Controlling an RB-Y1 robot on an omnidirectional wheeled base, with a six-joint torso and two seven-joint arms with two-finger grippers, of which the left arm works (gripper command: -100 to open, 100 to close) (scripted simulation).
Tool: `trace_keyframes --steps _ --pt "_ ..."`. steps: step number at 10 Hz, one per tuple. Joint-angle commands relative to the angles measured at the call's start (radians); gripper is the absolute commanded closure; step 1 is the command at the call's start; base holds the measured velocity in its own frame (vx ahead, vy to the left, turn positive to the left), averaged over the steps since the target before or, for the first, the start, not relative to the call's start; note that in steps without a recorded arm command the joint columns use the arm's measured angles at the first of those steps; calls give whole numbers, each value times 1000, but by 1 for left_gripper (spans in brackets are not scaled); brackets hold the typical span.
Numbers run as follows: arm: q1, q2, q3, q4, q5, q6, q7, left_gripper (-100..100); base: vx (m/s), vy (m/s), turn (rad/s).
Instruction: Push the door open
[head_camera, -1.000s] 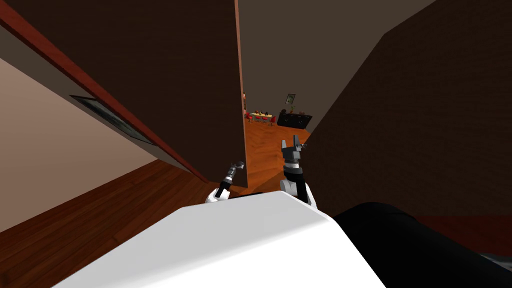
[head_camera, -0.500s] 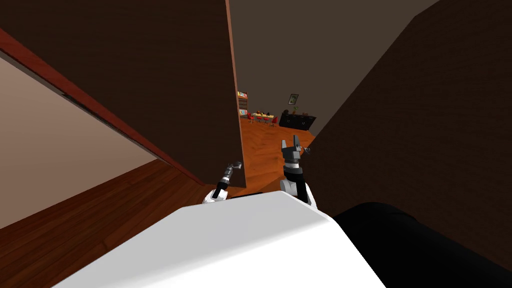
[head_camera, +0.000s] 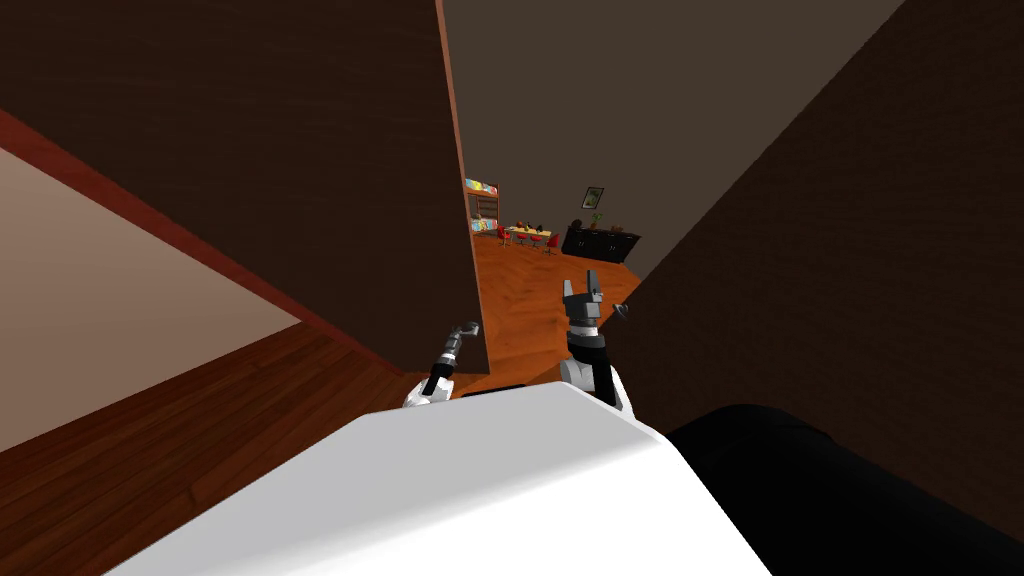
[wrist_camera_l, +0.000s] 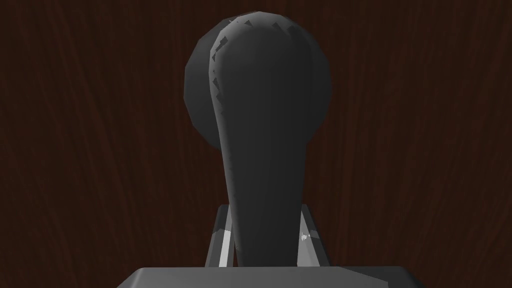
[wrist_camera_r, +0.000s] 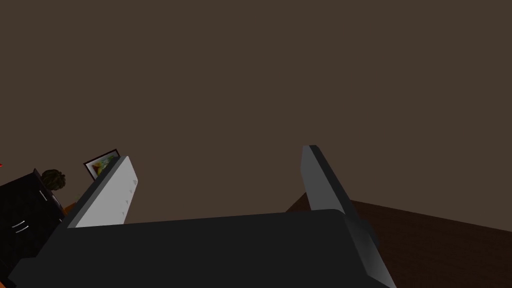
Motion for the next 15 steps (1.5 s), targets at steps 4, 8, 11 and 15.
trace_keyframes --steps 4,8,11,15 --pt "-7 -8 56 5 28 -2 -19 100 149 -125 66" --pt "-7 -29 92 7 45 -1 -34 100 152 -117 62" --pt "0 -9 117 0 58 4 -38 100 111 -57 45" --pt "0 0 149 2 76 3 -50 100 167 -89 49"
